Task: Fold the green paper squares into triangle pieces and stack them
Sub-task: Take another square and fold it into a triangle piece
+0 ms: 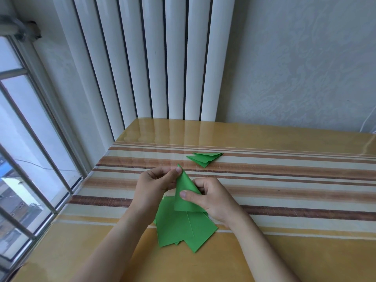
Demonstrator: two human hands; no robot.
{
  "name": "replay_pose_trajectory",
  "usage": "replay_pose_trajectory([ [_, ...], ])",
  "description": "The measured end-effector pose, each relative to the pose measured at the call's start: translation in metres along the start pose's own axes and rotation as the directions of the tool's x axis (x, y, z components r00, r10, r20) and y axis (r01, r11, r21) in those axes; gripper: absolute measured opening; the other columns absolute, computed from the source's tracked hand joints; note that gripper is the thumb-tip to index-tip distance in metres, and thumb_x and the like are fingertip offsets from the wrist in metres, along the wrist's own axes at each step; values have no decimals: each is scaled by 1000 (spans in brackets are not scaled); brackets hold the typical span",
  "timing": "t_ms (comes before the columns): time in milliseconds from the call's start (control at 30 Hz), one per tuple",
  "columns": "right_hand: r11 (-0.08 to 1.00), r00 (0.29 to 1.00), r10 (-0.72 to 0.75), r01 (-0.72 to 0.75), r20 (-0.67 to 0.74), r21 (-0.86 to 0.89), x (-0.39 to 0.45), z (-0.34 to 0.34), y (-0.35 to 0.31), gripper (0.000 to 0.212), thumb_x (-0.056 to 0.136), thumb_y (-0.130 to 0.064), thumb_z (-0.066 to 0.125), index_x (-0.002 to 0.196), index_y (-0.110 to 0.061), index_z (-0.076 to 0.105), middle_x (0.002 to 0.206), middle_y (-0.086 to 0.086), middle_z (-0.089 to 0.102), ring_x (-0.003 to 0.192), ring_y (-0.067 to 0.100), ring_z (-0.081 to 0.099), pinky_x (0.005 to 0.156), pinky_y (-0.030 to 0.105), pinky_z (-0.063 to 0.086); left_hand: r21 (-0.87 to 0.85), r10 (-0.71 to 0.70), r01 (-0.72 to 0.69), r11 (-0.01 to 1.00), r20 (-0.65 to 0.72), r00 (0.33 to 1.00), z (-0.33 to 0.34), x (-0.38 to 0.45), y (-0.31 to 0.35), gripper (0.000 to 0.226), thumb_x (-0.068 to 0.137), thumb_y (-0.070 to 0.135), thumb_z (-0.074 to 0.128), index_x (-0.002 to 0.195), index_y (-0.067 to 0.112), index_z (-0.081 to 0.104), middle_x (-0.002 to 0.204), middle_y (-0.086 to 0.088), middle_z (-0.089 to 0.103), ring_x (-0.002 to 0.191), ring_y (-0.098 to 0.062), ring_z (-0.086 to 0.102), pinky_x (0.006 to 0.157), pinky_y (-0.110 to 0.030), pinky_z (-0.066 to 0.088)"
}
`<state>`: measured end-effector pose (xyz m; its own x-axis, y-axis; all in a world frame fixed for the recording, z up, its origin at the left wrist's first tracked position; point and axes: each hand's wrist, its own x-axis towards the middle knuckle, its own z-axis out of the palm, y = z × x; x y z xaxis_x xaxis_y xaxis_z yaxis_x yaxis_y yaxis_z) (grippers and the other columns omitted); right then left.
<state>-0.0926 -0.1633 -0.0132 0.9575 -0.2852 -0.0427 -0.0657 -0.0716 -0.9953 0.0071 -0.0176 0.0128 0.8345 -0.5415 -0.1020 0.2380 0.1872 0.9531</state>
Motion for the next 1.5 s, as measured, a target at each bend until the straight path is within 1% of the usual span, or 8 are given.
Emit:
replay_pose_trajectory([
  [400,999,1000,-23,23,6,-23,0,2,1,41,81,-44,82,97,-7,77,100,23,77,97,52,71,85,71,55,-32,-1,0,1000,-17,1000,3,1,-1,17,71,24,83,82,10,82,81,-12,75,74,-21,71,73,-28,61],
  [733,996,999,-32,31,-8,-82,-2,1,-4,18,92,-26,79,92,-8,76,90,16,77,78,27,71,74,52,58,-3,74,-74,997,-26,997,2,0,-3,11,79,25,79,76,15,81,73,-5,69,70,-15,66,77,-29,57],
  [833,993,999,-39,39,6,-112,-2,2,-3,35,86,-40,81,93,-6,74,95,25,74,79,31,69,73,57,57,-36,74,-76,996,-38,996,3,-1,-1,13,83,21,77,71,18,80,68,-1,66,62,-9,64,66,-19,56],
  [967,987,999,-48,49,14,-155,-1,3,0,41,83,-46,80,90,-6,72,92,28,70,74,26,64,68,42,49,-54,72,-74,996,-39,997,0,2,-1,11,80,22,77,73,14,77,65,2,64,58,-6,60,62,-16,55],
  [1133,993,999,-48,47,-9,-113,-2,1,0,26,89,-35,80,96,-9,77,95,19,77,88,42,74,79,59,60,-56,62,-63,996,-11,998,-2,3,-4,16,78,24,78,82,9,79,74,-5,73,66,-12,69,66,-21,59],
  [1267,995,989,-70,60,-129,-75,1,-5,-2,31,86,-42,80,98,-13,79,93,19,77,87,34,74,82,64,57,124,48,-57,991,72,996,-2,2,-11,24,81,26,81,93,5,81,91,-21,78,80,-26,72,81,-38,63],
  [1400,997,971,-74,63,-228,-53,2,-12,-1,13,92,-28,80,98,-16,82,94,12,80,93,36,76,86,60,58,216,35,-57,975,105,994,3,0,-14,24,83,27,79,92,5,82,78,-10,76,68,-13,67,67,-22,57],
  [1500,998,979,-58,52,-197,-34,2,-11,-2,10,95,-21,77,102,-16,81,96,9,81,97,33,76,88,53,60,230,8,-34,973,113,994,1,1,-14,16,90,20,76,93,5,82,84,-12,79,73,-17,72,72,-24,59],
])
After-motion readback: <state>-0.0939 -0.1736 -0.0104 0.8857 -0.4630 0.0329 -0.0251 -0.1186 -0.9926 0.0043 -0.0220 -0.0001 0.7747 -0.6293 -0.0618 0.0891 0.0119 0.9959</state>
